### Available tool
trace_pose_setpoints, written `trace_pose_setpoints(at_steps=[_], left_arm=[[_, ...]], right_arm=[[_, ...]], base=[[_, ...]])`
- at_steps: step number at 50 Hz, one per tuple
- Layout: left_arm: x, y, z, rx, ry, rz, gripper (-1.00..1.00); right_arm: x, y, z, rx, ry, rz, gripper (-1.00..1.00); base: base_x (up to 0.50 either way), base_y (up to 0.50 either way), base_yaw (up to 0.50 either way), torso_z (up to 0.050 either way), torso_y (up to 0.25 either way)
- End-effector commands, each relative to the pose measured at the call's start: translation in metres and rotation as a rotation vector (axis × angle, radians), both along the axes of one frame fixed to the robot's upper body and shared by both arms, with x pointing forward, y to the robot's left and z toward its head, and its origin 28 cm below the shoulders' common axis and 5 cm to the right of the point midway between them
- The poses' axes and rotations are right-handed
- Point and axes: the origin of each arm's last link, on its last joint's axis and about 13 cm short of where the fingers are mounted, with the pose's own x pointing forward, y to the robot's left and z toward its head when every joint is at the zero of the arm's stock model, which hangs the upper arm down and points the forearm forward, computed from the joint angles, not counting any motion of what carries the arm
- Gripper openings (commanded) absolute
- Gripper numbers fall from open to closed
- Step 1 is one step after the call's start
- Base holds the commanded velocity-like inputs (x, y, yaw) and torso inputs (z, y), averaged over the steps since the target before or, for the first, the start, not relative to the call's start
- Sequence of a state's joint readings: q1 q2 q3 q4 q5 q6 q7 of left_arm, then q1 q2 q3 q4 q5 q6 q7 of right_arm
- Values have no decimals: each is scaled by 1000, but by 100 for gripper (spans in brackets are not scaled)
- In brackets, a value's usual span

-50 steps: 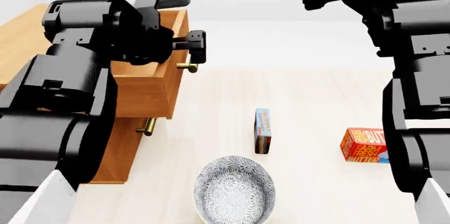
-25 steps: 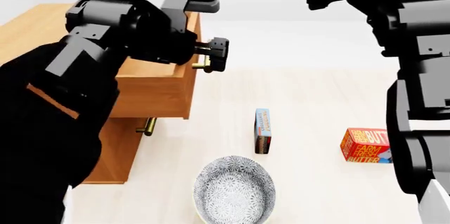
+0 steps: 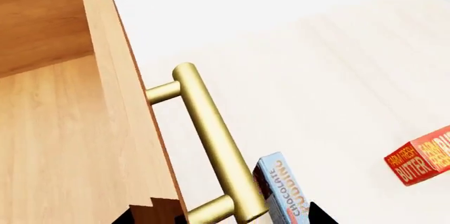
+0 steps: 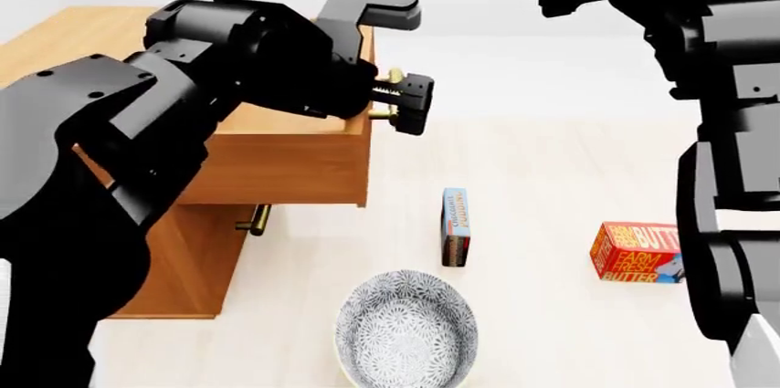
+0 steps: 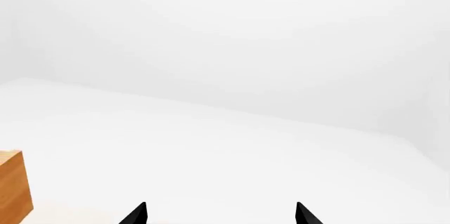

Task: Put the chocolate pudding in the top drawer of the cabinet and close it.

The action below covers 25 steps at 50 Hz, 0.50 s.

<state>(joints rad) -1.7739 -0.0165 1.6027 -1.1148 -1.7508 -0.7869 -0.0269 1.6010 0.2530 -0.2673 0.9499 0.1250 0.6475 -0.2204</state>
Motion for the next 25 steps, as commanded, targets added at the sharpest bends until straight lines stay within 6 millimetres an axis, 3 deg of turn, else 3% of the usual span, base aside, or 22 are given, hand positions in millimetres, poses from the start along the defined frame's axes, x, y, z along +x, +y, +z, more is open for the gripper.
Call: trace_pose_setpoints(at_steps=[1, 15, 25], left_arm=[[-16, -34, -5, -149, 96, -158, 100], [-24, -43, 16, -140, 54, -213, 100], [-27, -39, 49, -133, -21, -214, 100]], right_arm=[[-1, -1, 0, 1, -1, -3, 100], [-5, -4, 1, 3, 0, -7, 100], [-5, -3, 1, 2, 2, -3, 100]], base=[[0, 0, 0, 0, 0], [0, 0, 0, 0, 0], [0, 0, 0, 0, 0]])
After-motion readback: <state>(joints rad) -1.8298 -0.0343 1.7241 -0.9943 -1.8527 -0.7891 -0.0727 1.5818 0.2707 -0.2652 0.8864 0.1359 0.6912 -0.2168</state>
